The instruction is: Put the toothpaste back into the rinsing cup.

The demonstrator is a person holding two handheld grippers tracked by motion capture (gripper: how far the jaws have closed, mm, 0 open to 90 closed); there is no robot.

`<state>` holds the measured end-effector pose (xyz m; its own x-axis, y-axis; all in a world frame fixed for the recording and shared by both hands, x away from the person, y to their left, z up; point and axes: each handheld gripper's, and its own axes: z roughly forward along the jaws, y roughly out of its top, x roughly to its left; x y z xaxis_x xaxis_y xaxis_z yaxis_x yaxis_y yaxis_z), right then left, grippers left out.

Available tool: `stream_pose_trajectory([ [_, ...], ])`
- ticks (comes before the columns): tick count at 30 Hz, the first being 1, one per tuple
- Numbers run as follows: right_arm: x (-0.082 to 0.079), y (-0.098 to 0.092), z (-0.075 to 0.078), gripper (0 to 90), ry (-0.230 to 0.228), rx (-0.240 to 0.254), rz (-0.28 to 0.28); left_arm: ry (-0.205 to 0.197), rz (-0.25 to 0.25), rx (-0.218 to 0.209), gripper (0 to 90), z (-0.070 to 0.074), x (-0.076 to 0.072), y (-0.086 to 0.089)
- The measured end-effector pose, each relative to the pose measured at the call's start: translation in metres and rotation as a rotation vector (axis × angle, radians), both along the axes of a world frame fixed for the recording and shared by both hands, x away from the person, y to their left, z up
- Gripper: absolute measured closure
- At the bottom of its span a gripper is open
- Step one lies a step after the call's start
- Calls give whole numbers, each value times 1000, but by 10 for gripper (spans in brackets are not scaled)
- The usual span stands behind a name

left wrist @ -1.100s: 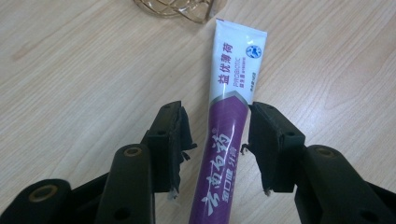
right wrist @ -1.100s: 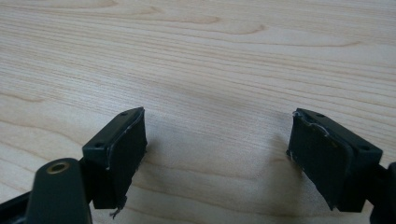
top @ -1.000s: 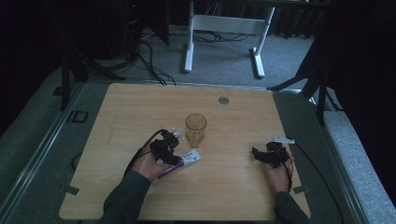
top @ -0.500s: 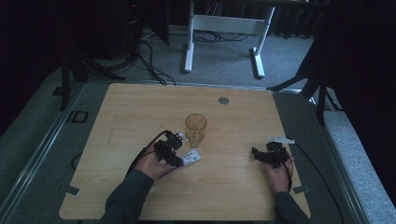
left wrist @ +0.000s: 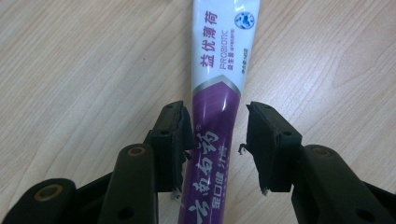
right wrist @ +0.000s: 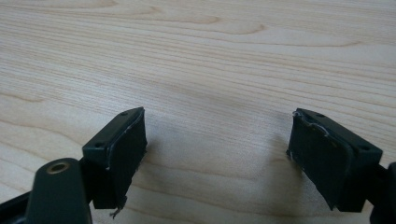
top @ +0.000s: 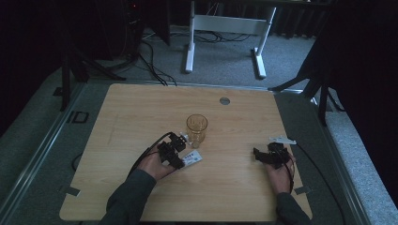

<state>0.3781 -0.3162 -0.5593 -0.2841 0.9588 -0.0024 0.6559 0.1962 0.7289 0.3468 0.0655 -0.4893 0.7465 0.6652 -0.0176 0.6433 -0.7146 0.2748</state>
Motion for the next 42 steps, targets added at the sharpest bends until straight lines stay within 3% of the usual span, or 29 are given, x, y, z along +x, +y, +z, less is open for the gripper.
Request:
stream_pose_trajectory([
  [9, 0, 0, 0, 190, 0, 0, 0, 34, -18, 39, 565, -6, 3, -2],
  [17, 0, 0, 0, 190, 0, 0, 0, 40, -21, 69, 591, -11, 5, -3],
  [42, 0, 0, 0, 190, 0, 0, 0, 116, -36, 116, 606, -25, 15, -10],
])
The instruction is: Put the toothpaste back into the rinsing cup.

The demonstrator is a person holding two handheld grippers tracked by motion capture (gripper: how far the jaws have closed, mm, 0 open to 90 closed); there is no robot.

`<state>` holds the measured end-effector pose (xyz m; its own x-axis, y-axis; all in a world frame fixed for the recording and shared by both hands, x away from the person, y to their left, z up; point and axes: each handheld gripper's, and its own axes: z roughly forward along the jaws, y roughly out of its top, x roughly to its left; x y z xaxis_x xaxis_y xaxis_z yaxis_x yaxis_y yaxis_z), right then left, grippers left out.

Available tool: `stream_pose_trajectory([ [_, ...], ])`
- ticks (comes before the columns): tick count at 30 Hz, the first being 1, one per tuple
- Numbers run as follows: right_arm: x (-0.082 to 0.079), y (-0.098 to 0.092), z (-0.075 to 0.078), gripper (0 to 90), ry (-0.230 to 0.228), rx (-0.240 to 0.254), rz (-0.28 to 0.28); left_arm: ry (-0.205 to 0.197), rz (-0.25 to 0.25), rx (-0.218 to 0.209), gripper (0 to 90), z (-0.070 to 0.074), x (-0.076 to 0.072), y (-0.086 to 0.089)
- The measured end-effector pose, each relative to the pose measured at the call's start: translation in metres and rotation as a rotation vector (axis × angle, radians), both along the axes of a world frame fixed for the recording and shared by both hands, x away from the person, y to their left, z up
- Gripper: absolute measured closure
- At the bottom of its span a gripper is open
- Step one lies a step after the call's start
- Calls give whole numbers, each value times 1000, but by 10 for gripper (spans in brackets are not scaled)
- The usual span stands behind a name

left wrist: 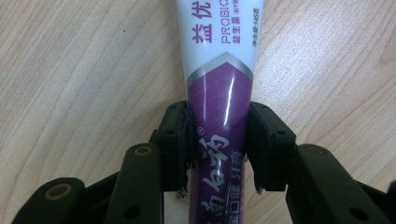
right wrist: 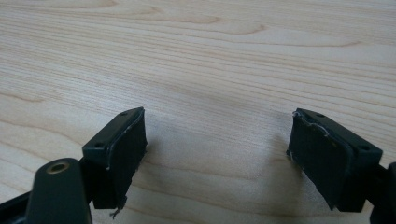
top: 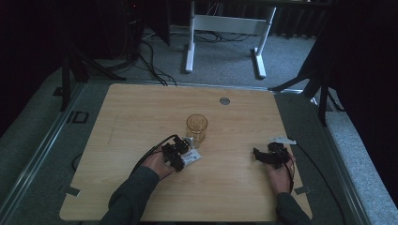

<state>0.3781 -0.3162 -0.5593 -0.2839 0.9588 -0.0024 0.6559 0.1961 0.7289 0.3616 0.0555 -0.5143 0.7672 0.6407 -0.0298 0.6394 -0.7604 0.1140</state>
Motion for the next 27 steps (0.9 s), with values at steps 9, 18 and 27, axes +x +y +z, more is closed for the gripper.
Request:
stream_pose_trajectory([
  [9, 0, 0, 0, 190, 0, 0, 0, 12, -1, 9, 607, -2, 2, -2],
  [18, 0, 0, 0, 190, 0, 0, 0, 10, 11, 23, 615, -3, 2, -5],
  [27, 0, 0, 0, 190, 0, 0, 0, 28, 35, 24, 678, 0, 3, -6],
])
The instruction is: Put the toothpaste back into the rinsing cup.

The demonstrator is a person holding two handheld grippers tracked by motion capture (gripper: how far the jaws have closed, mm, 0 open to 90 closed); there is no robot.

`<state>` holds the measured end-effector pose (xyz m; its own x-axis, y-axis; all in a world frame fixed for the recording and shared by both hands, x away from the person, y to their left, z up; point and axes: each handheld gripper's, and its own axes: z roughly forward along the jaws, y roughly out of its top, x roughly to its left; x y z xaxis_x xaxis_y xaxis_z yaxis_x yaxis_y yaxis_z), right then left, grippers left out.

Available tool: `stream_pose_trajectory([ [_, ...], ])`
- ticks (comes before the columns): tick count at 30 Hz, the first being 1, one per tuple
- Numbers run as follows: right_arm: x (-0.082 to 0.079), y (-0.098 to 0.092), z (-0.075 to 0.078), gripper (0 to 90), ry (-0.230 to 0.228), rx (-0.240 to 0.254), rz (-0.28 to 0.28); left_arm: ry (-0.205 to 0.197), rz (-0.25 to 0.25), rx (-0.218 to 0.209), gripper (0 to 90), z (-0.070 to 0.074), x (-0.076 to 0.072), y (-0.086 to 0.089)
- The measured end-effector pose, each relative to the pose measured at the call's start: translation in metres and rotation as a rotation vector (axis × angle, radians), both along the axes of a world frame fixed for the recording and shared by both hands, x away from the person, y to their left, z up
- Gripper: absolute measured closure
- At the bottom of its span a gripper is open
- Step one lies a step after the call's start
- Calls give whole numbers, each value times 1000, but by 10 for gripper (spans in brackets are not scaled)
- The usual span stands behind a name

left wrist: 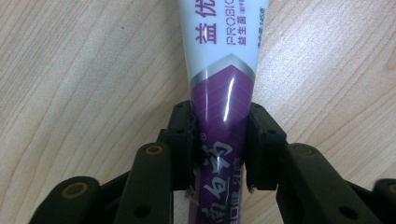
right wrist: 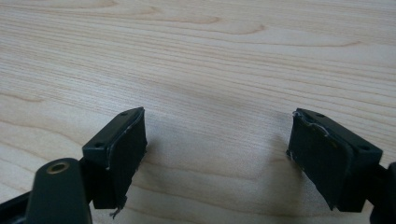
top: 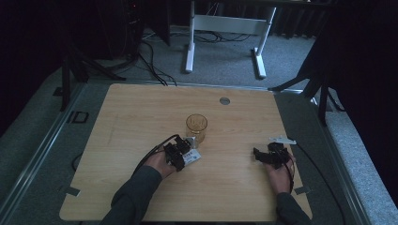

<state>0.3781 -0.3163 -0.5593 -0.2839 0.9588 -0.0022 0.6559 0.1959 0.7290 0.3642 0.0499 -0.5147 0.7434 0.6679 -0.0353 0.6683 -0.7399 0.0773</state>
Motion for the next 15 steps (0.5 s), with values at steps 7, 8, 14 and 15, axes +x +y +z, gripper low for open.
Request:
stream_pose_trajectory([
  [7, 0, 0, 0, 190, 0, 0, 0, 12, 8, 3, 706, 2, -1, 2],
  [8, 0, 0, 0, 190, 0, -1, 0, 12, 8, 4, 709, 2, -1, 2],
  [14, 0, 0, 0, 190, 0, 0, 0, 14, 8, 5, 721, 3, -3, 3],
  [15, 0, 0, 0, 190, 0, -1, 0, 14, 11, 4, 722, 3, -3, 3],
])
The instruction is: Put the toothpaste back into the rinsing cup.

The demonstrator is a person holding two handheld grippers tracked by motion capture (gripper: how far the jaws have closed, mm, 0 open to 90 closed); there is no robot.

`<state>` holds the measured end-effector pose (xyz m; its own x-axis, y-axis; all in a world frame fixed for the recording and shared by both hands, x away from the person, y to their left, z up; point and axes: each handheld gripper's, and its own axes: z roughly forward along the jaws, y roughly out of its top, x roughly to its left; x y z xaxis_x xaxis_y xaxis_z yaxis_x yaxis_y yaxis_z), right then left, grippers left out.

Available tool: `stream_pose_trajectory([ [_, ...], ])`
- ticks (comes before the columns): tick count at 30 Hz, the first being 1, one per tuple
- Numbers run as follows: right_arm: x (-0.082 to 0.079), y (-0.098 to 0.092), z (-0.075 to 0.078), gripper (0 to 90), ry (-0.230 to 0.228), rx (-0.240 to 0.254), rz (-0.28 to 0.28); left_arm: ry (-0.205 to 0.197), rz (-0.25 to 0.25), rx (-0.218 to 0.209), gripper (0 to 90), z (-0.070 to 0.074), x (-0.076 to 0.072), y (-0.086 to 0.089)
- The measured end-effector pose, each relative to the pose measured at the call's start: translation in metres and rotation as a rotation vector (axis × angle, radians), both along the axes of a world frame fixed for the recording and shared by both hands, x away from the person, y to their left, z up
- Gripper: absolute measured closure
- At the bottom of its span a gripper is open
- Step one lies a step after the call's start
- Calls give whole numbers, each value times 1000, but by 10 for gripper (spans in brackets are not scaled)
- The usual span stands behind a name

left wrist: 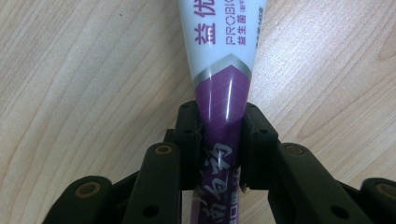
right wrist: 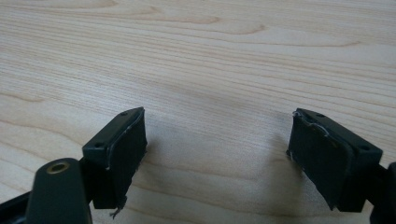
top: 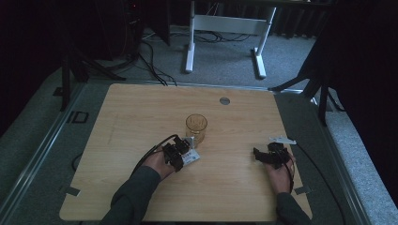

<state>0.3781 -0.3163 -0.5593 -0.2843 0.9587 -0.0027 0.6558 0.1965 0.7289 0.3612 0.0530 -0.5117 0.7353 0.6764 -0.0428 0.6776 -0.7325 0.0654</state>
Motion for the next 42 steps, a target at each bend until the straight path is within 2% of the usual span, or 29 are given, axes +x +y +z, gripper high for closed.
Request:
stream_pose_trajectory([
  [8, 0, 0, 0, 190, 0, 1, 0, -10, 2, -24, 730, 5, -3, 1],
  [10, 0, 0, 0, 190, 0, 1, 0, -11, 0, -45, 731, 9, -4, 2],
  [20, 0, 0, 0, 190, 0, 1, 0, -37, 6, -93, 733, 20, -8, 6],
  [21, 0, 0, 0, 190, 1, 0, -1, -46, 16, -116, 733, 22, -10, 7],
  [24, 0, 0, 0, 190, 1, 1, -1, -44, 15, -136, 733, 25, -11, 8],
  [32, 0, 0, 0, 190, 1, 0, -1, -57, 12, -166, 734, 34, -15, 11],
  [42, 0, 0, 0, 190, 0, 1, -1, -94, 3, -216, 734, 48, -21, 14],
])
